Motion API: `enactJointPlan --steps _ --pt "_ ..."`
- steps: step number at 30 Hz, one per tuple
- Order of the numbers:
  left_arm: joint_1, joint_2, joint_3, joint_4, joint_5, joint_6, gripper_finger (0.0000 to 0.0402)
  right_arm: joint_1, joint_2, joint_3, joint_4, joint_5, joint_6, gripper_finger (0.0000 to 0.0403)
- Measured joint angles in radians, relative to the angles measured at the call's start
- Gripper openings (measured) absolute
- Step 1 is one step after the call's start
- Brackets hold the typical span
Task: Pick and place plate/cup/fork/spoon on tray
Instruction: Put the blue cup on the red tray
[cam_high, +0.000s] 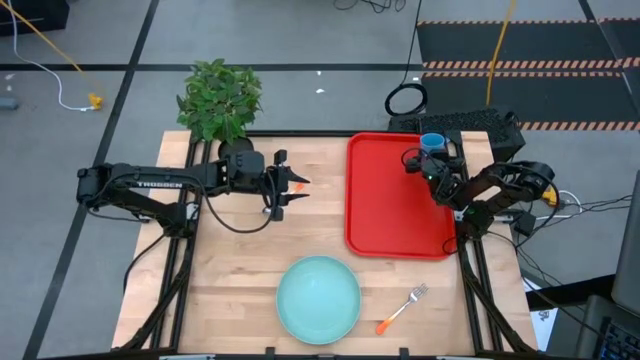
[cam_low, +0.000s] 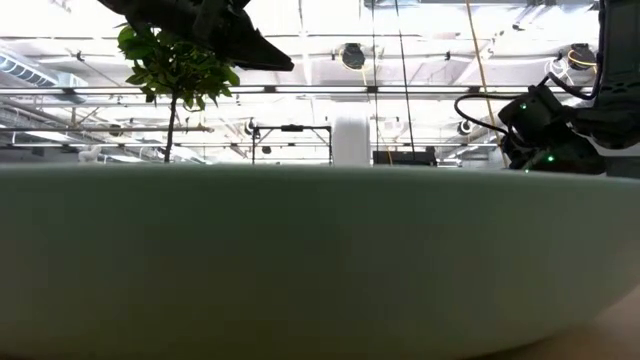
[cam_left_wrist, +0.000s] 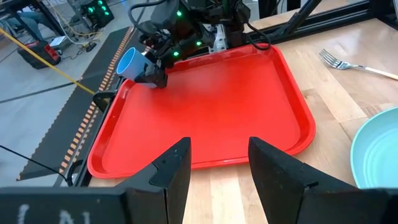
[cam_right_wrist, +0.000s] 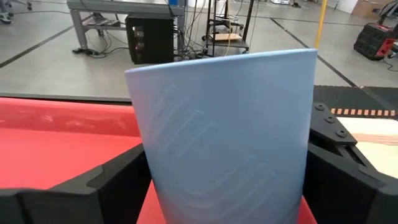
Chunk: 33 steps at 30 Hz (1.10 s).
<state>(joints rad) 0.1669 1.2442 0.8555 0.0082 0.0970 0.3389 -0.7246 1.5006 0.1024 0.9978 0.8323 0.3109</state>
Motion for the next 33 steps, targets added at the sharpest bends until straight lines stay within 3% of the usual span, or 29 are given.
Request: enactJointPlan --steps 20,33 --pt "0.0 0.0 0.0 0.002 0.0 0.022 0.0163 0.0 -0.089 -0.063 -0.059 -0.124 0.037 0.0349" --pt "0.0 0.0 0.0 0.02 0.0 0.068 0.0163 0.0 -0.123 -0.063 -0.101 -0.133 0.048 0.0357"
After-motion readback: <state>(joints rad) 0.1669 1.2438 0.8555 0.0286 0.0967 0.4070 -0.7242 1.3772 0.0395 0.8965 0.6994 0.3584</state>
